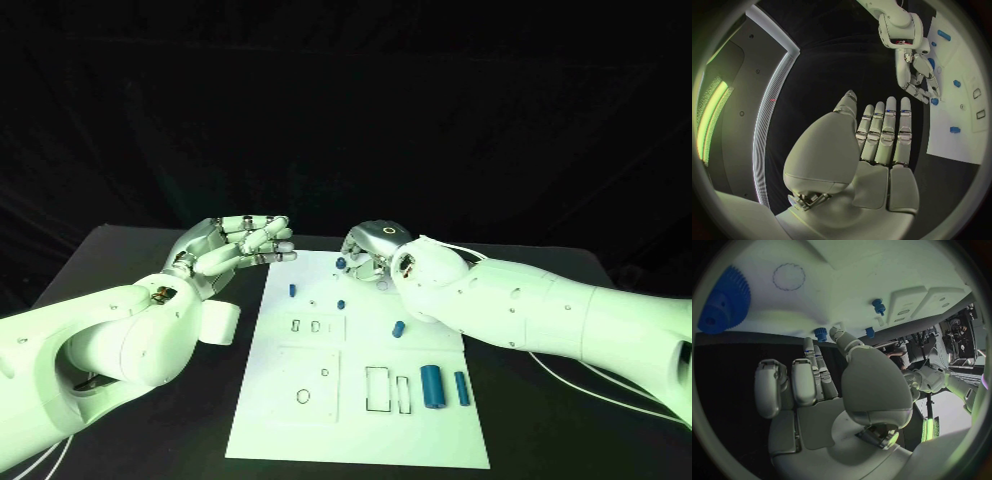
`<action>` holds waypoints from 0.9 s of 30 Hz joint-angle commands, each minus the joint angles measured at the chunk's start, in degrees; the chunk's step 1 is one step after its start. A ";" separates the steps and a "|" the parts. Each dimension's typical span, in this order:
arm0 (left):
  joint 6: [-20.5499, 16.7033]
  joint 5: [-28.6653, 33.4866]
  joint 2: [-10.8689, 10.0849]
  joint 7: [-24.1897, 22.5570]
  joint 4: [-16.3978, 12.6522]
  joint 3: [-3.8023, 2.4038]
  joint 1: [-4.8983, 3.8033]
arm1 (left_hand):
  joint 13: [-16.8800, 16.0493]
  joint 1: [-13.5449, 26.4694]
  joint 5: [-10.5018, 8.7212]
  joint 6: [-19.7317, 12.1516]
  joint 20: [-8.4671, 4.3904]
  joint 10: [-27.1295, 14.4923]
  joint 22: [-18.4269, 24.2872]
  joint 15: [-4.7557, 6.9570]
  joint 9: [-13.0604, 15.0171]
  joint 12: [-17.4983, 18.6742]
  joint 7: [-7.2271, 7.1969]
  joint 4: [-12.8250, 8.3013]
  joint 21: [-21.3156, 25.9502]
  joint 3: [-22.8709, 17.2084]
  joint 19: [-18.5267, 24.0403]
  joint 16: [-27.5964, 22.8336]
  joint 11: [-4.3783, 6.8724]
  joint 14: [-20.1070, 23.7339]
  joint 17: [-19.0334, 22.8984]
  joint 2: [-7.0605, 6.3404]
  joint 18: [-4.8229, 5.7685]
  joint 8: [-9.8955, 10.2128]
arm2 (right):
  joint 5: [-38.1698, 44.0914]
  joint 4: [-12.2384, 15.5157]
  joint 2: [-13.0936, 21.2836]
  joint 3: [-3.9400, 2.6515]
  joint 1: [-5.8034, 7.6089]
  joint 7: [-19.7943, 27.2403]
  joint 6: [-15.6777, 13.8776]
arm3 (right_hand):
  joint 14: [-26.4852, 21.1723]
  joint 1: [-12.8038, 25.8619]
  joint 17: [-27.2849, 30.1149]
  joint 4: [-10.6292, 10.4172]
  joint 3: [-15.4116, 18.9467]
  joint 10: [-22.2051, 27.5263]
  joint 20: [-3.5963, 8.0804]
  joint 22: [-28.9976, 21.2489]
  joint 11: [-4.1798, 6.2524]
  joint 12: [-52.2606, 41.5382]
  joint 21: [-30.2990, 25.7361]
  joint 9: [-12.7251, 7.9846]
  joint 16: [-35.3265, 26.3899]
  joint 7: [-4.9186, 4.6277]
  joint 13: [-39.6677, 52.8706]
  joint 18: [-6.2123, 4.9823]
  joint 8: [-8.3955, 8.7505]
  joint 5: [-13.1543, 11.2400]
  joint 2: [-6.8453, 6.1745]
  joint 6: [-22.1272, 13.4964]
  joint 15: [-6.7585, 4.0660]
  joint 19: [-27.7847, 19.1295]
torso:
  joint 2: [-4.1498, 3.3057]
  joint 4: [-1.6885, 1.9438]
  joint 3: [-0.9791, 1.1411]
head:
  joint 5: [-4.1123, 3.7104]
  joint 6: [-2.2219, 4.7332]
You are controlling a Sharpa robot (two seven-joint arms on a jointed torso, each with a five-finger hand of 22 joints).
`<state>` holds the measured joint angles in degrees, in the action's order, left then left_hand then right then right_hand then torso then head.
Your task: Assemble the parts on the task board
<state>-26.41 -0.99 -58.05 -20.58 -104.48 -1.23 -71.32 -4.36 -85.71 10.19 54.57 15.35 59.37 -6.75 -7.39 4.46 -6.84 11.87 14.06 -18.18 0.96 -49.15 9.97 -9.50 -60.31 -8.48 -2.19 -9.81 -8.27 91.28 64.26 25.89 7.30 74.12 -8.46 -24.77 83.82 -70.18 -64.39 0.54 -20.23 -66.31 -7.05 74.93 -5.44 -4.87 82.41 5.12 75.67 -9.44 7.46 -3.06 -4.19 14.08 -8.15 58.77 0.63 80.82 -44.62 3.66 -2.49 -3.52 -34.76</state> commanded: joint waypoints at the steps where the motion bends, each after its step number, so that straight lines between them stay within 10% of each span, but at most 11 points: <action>1: 1.08 0.18 -0.04 -0.21 0.09 -0.05 -0.11 | 0.08 -0.47 -0.16 0.01 -0.07 -0.17 0.05 -0.02 -0.07 0.21 0.49 -0.01 -0.20 0.18 -0.51 -0.30 -0.11 0.24 -0.06 0.00 -0.76 0.34 | -1.42 2.93 2.92 -0.18 0.45 -0.03 -1.77 | 1.55 -0.95 -0.39 -0.11 -0.14 -0.96 0.03 3.31 0.07 -0.48 0.47 0.16 0.54 0.06 0.13 0.20 -0.49 0.28 0.07 0.94 0.12 0.79 | 0.21 -0.39 0.04 | -0.06 0.07; 8: 1.38 0.18 -0.10 -0.12 0.68 -0.03 -0.12 | 0.08 -0.50 -0.17 0.02 -0.07 -0.15 0.05 -0.03 -0.07 0.23 0.49 -0.02 -0.21 0.19 -0.51 -0.33 -0.11 0.23 -0.08 0.01 -0.75 0.36 | -11.21 10.92 13.02 -0.97 2.03 1.26 -0.16 | 1.59 -0.94 -0.43 -0.67 0.28 -5.07 0.55 3.44 0.99 -2.17 0.45 0.27 0.74 0.58 0.95 0.20 -0.55 0.89 -0.95 2.15 -0.58 0.86 | 0.67 -1.04 0.14 | -0.55 0.25; 16: 1.61 0.22 0.04 -0.06 1.23 -0.01 -0.12 | 0.07 -0.52 -0.17 0.04 -0.08 -0.13 0.05 -0.02 -0.06 0.23 0.48 -0.04 -0.21 0.19 -0.52 -0.33 -0.10 0.22 -0.09 0.01 -0.75 0.36 | -17.76 13.62 19.92 -1.20 2.77 0.38 6.13 | 1.86 -0.30 -1.39 -2.20 7.23 -11.43 1.93 4.95 2.50 -8.45 1.20 0.03 1.52 1.59 6.66 0.53 -0.28 6.55 -3.78 -0.66 -1.92 1.84 | 0.85 -1.46 0.36 | -0.54 0.54; 22: 1.73 0.23 0.13 -0.05 1.40 0.00 -0.12 | 0.07 -0.52 -0.17 0.04 -0.08 -0.13 0.05 -0.02 -0.06 0.23 0.48 -0.04 -0.21 0.19 -0.52 -0.33 -0.10 0.22 -0.09 0.01 -0.75 0.36 | -17.27 12.44 20.23 -1.18 2.56 -0.27 8.43 | 2.63 -5.10 -6.28 -5.53 18.71 -1.22 2.11 6.60 2.28 -27.08 1.92 1.12 4.72 1.77 26.32 0.88 -3.54 8.10 -0.52 -3.55 -2.10 2.83 | 0.78 -1.40 0.32 | -0.51 0.53; 27: 1.79 0.23 0.20 -0.04 1.49 0.01 -0.11 | 0.06 -0.58 -0.17 0.08 -0.08 -0.07 0.06 -0.01 -0.05 0.23 0.44 -0.07 -0.22 0.19 -0.53 -0.33 -0.08 0.18 -0.12 0.02 -0.75 0.35 | -17.07 10.94 19.02 -1.11 2.04 -0.43 9.51 | 3.26 -6.30 -10.14 -7.69 21.39 -1.59 1.77 7.42 2.23 -37.67 2.30 1.41 6.87 1.32 35.93 1.03 -4.75 8.01 0.04 -5.20 -1.72 3.36 | 0.73 -1.30 0.31 | -0.52 0.53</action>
<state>-25.83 -0.96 -58.00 -20.39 -102.94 -1.19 -71.36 -4.36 -85.71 10.19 54.57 15.14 59.37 -6.75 -7.38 4.46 -6.84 11.87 14.06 -18.18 0.95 -49.36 9.97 -9.50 -60.32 -8.55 -2.19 -9.81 -8.27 74.80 75.59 45.35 6.15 76.35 -8.43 -18.62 84.11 -75.94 -74.03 -7.06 0.66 -67.95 -5.30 74.91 -3.17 -40.91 84.54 6.50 82.27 -8.13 41.82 -3.06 -8.78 21.94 -8.14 53.85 -1.31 83.82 -43.83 2.27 -2.16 -4.00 -34.22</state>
